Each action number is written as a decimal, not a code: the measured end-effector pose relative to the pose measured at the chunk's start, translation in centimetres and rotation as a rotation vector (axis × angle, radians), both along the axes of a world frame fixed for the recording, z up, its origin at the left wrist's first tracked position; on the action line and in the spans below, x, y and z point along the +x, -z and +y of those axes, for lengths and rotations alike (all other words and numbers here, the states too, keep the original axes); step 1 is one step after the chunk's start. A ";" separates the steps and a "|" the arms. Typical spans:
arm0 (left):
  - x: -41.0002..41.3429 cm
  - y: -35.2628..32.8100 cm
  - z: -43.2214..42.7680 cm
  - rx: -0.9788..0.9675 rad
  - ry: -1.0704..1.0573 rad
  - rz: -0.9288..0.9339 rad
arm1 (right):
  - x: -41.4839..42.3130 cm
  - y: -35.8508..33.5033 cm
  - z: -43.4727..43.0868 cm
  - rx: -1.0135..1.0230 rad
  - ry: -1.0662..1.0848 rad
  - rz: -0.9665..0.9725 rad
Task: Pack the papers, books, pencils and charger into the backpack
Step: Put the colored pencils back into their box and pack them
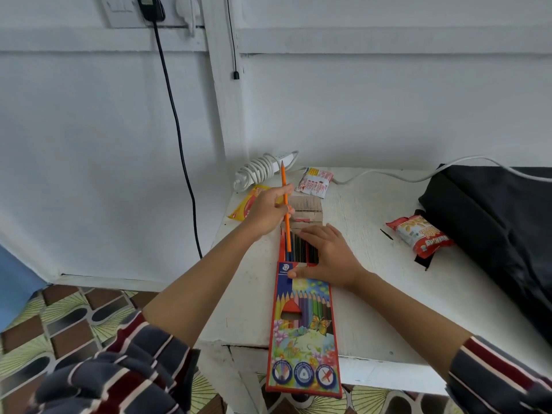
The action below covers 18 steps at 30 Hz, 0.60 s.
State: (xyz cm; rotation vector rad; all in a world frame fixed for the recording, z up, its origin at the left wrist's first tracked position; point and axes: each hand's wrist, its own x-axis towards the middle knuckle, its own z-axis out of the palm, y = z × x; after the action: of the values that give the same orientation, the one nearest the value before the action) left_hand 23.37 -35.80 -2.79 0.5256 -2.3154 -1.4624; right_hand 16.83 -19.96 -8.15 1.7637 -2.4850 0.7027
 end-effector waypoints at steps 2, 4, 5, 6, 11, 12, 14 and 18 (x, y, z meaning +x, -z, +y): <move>-0.4 -0.1 0.3 -0.005 -0.037 0.032 | 0.1 0.1 0.0 0.000 0.056 0.010; -0.7 0.1 0.6 -0.005 -0.064 0.047 | 0.2 0.0 0.1 0.024 0.086 0.000; -0.8 0.2 0.8 -0.008 -0.073 0.050 | 0.2 0.0 0.1 0.030 0.093 -0.009; -0.8 0.4 0.9 -0.013 -0.074 0.050 | 0.2 0.0 0.1 0.031 0.097 -0.020; -1.1 1.5 1.0 -0.094 0.032 -0.037 | 0.1 0.1 0.1 0.035 0.090 -0.025; -1.1 1.6 1.0 -0.110 0.051 -0.046 | 0.1 0.1 0.1 0.033 0.087 -0.026; -1.1 1.8 1.0 -0.165 0.092 -0.075 | 0.1 0.1 0.1 0.031 0.083 -0.020; -0.9 2.6 1.0 -0.307 0.162 -0.210 | 0.0 0.1 0.0 0.025 0.076 -0.027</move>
State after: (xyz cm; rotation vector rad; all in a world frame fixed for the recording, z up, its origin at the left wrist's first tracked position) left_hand 22.49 -34.84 -5.41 0.4294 -2.7402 -1.1293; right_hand 16.84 -19.97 -8.25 1.6682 -2.5744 0.6984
